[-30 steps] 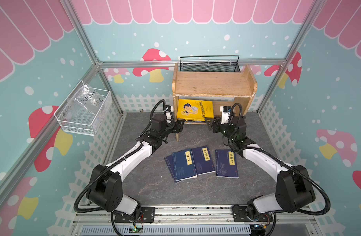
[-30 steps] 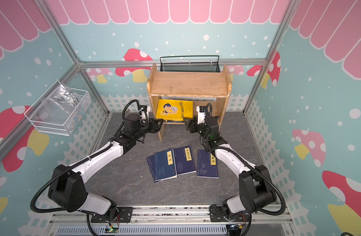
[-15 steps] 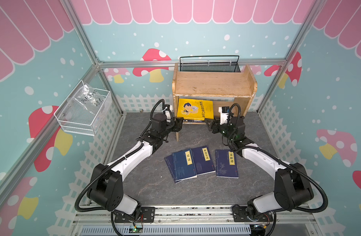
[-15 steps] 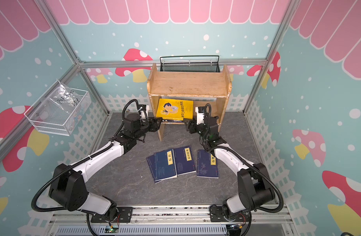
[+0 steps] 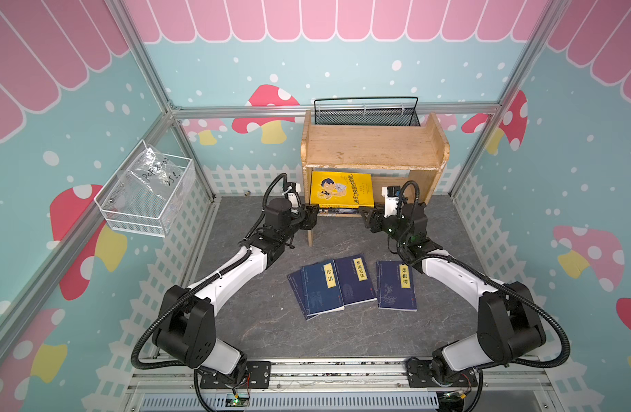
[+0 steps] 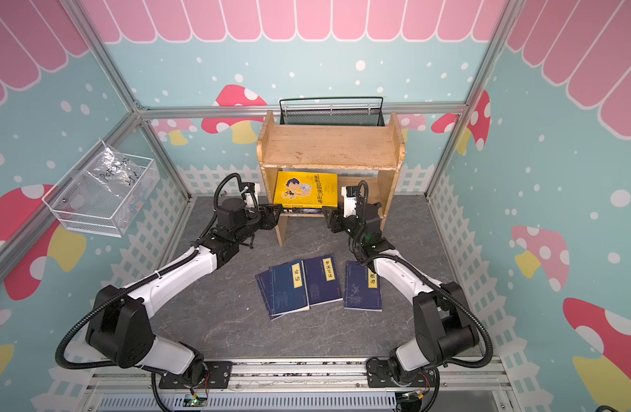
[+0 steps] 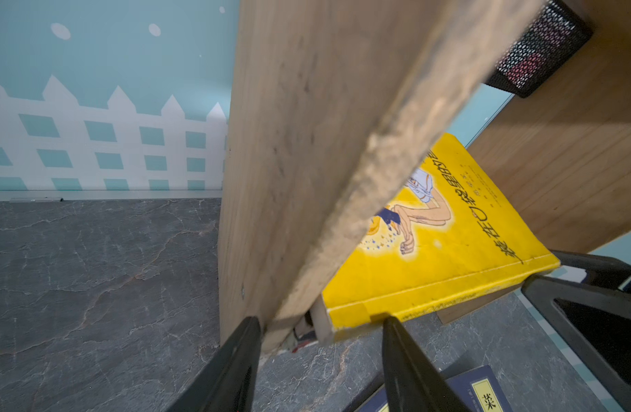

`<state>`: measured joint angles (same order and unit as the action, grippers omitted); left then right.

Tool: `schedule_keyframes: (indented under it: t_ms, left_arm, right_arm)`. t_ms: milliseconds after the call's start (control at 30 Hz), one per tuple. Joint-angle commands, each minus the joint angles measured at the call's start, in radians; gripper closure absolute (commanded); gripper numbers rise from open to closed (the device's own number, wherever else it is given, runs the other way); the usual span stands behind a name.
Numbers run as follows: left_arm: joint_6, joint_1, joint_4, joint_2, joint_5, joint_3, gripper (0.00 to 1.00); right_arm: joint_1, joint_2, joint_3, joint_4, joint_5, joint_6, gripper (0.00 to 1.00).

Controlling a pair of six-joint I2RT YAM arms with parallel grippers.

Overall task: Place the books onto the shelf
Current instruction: 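Push the yellow book deeper into the lower shelf with both grippers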

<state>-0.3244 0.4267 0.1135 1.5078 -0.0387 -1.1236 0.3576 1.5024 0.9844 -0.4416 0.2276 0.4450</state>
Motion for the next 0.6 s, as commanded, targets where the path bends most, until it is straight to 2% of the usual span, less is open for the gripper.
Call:
schedule_keyframes:
  t_ms: [0,300,567]
  left_arm:
    - [-0.008,-0.009,0.030,0.014,0.038,0.014,0.45]
    - [-0.035,-0.011,0.053,0.017,0.051,0.023,0.48]
    - [-0.044,-0.012,0.058,-0.043,0.066,0.061,0.48]
  right_arm:
    - [0.014,0.028,0.033,-0.003,0.049,-0.025,0.42]
    - [0.025,0.024,0.034,0.010,0.053,-0.041,0.42]
    - [0.026,0.001,0.031,0.023,0.037,-0.044,0.39]
